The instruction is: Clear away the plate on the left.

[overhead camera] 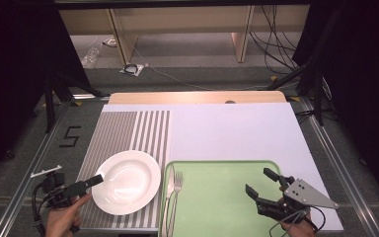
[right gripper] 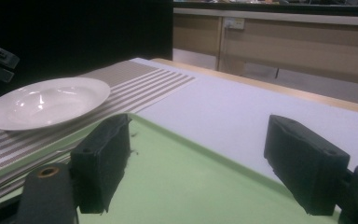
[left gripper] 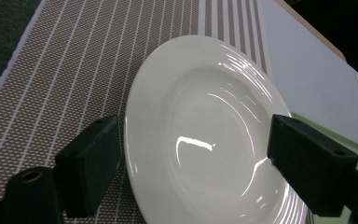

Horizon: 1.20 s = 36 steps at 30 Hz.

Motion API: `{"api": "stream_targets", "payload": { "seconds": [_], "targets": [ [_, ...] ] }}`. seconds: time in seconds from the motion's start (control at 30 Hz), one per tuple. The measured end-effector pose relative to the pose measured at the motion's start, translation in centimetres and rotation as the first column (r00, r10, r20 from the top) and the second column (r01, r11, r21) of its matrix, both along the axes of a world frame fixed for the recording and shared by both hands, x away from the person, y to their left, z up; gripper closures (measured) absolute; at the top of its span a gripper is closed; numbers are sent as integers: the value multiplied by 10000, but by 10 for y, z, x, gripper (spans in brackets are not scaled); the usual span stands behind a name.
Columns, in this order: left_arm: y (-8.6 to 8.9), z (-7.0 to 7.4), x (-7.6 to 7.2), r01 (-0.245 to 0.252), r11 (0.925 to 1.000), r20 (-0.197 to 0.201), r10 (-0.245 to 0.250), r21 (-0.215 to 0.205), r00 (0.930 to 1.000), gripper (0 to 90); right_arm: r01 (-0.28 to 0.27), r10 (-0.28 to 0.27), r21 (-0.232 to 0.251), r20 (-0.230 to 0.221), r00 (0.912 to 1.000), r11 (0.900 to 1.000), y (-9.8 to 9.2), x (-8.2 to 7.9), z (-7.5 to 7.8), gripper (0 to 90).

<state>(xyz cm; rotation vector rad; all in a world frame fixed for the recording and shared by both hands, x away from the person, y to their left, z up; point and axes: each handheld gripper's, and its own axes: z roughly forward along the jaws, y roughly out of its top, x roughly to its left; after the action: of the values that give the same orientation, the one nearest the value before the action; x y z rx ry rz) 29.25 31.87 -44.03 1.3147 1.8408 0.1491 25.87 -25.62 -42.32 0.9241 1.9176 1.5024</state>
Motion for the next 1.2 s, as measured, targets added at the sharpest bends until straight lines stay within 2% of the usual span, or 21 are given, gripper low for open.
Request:
{"api": "stream_targets", "payload": {
  "seconds": [0.2,0.27,0.33,0.4,0.5,0.57,0.63,0.7,0.77,0.8,0.93,0.97,1.03,1.07,1.1,1.2],
  "targets": [
    [3,-3,-3,-302,9993,-201,298,-219,9994,173,21,-21,34,-7,10000,10000,0,0,0,232],
    [7,-5,-5,-506,9945,-209,489,-922,9986,174,10,-10,29,-15,10000,10000,0,0,0,233],
    [9,-8,-6,-713,9913,-414,671,-1103,9969,178,11,-10,42,-35,10000,10000,1,0,0,232],
    [12,-12,-8,-927,9829,-513,855,-1590,9950,177,9,-8,43,-33,10000,10000,1,1,0,233],
    [12,-13,-9,-984,9827,-602,899,-1567,9941,177,13,-12,47,-34,10000,10000,1,1,0,233],
    [11,-13,-11,-1096,9789,-610,1005,-1724,9931,177,21,-21,67,-65,10000,10000,1,1,0,233],
    [9,-15,-12,-1178,9782,-714,1069,-1713,9917,177,11,-10,41,-74,10000,10000,1,0,0,233],
    [8,-18,-13,-1219,9711,-836,1067,-2051,9908,177,6,-6,51,-59,10000,10000,1,0,0,233],
    [6,-22,-13,-1188,9686,-1014,986,-2183,9900,177,-2,3,41,-42,10000,10000,1,0,0,233],
    [5,-23,-13,-1245,9651,-1057,1024,-2305,9891,177,3,-2,45,-46,10000,10000,1,0,0,233],
    [2,-27,-14,-1423,9612,-1233,1156,-2363,9856,177,-10,10,48,-72,10000,10000,1,0,0,233],
    [3,-28,-15,-1502,9584,-1293,1215,-2426,9841,177,-5,5,55,-65,10000,10000,1,0,-1,233],
    [2,-32,-16,-1690,9475,-1457,1331,-2714,9803,177,-13,13,35,-82,10000,10000,1,0,-1,234],
    [2,-32,-16,-1690,9475,-1457,1331,-2714,9803,177,-14,14,33,-85,10000,10000,1,0,-1,234],
    [2,-35,-17,-1793,9381,-1660,1344,-2962,9769,177,-15,15,31,-87,10000,10000,1,0,-1,234],
    [0,-39,-18,-1913,9253,-1781,1384,-3274,9742,177,-23,23,34,-91,10000,10000,2,0,-1,234]
  ]
}}
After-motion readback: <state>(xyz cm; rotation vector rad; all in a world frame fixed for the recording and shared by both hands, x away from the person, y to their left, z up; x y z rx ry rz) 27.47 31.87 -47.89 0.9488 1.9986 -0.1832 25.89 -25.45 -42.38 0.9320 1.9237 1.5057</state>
